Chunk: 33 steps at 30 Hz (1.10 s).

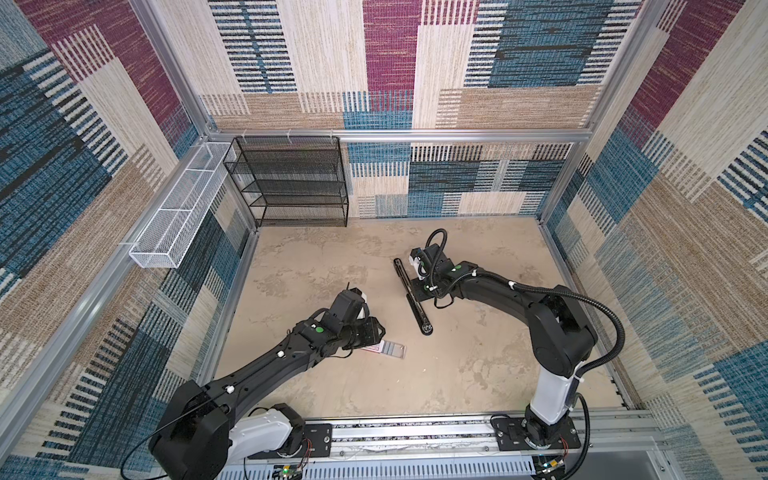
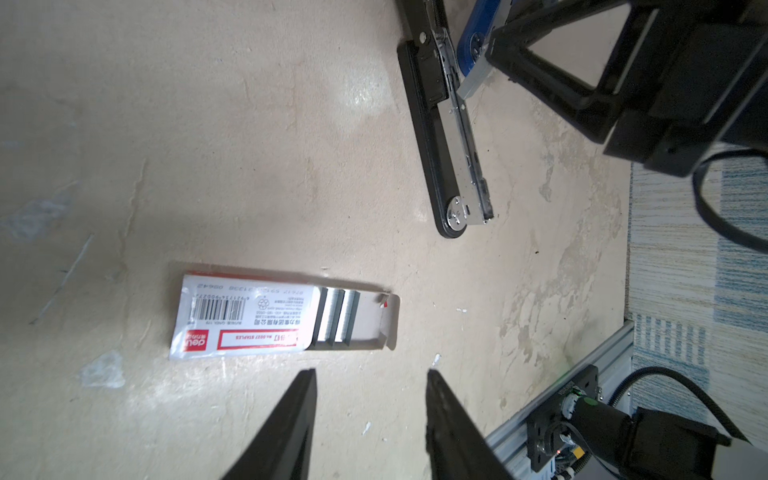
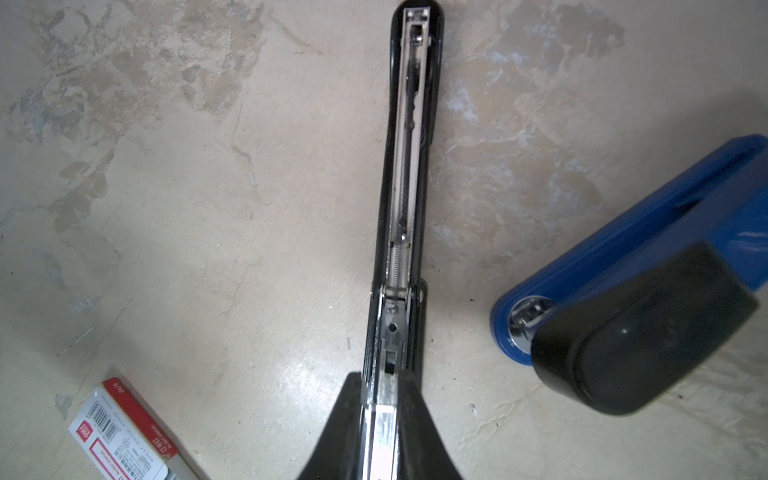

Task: Load the staples into the stapler

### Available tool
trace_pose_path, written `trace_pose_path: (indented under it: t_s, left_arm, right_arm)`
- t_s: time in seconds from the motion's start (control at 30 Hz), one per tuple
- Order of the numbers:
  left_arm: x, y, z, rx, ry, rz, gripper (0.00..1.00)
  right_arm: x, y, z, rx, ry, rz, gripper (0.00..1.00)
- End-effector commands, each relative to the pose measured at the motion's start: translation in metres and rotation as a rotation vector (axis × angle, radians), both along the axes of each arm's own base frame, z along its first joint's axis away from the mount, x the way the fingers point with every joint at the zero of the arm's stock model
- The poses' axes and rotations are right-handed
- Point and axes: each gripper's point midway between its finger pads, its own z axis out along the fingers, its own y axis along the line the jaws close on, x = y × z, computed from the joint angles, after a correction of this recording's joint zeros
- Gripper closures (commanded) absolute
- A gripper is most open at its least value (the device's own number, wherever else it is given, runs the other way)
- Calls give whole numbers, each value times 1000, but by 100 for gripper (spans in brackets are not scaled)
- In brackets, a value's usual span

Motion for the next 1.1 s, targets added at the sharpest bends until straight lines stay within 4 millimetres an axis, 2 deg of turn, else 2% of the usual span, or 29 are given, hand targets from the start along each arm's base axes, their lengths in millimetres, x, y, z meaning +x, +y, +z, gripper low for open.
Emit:
trace_pose_path:
  t_s: [0.0, 0.47, 0.83, 1.07]
  left_arm:
    - [4, -6, 7, -41, -21, 0, 53]
    - [3, -4, 4, -36, -17, 7, 53]
    - [3, -2, 2, -28, -17, 12, 54]
    - [3, -3, 2, -26, -18, 10, 54]
  right_arm:
    - [1, -3, -1, -27, -4, -3, 81]
    - [0, -3, -12, -63, 20, 1, 81]
    - [0, -3, -22, -90, 44, 2, 76]
    - [4, 1, -8, -66, 15, 1, 68]
